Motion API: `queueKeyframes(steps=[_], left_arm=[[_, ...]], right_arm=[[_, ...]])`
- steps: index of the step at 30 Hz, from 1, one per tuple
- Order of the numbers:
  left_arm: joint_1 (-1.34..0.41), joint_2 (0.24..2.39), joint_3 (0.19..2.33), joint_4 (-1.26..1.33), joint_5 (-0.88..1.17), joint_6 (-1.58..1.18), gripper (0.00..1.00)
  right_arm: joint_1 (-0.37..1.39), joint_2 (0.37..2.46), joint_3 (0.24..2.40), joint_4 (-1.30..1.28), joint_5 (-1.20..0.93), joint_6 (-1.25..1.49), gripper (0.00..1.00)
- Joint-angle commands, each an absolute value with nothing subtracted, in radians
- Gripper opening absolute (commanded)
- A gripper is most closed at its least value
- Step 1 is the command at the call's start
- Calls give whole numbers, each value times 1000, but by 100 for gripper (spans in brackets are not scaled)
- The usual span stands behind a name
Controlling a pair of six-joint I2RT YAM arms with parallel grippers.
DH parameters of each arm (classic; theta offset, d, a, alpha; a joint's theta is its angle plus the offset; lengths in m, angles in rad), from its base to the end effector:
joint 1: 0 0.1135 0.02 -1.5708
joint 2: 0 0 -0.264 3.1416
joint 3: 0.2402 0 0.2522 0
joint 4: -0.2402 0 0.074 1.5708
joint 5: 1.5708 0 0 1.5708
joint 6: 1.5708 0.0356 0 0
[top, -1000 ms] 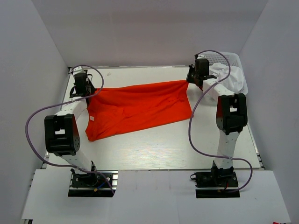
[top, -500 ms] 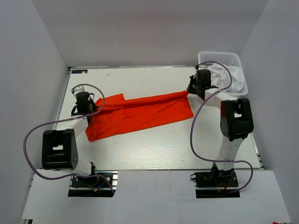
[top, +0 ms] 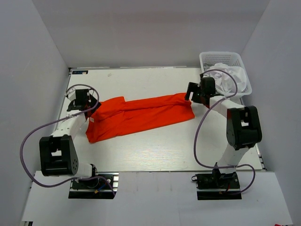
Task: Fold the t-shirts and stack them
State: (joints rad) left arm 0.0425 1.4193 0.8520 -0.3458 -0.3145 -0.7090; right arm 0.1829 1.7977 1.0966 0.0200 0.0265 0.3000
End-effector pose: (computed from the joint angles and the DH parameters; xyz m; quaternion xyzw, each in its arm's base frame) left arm 0.2842 0.0231 0.2081 -0.3901 0.8510 0.0357 0.3499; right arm 0.3841 0.0701 0.1896 0.0585 0.9007 0.0913 0.4207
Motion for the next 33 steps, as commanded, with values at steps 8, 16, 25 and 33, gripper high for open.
queueKeyframes(steps=[8, 16, 25, 33], left_arm=[[31, 1532, 1090, -250, 29, -512, 100], [2, 1856, 1356, -354, 3, -416, 100], [-26, 1976, 1405, -407, -9, -403, 94], [-46, 1905, 1325, -325, 66, -394, 63]], right_arm=[[232, 1677, 1130, 37, -144, 241, 90], [252, 1727, 1167, 23, -181, 247, 90], [247, 1750, 1204, 3, -160, 247, 90], [249, 1772, 1210, 6, -170, 255, 90]])
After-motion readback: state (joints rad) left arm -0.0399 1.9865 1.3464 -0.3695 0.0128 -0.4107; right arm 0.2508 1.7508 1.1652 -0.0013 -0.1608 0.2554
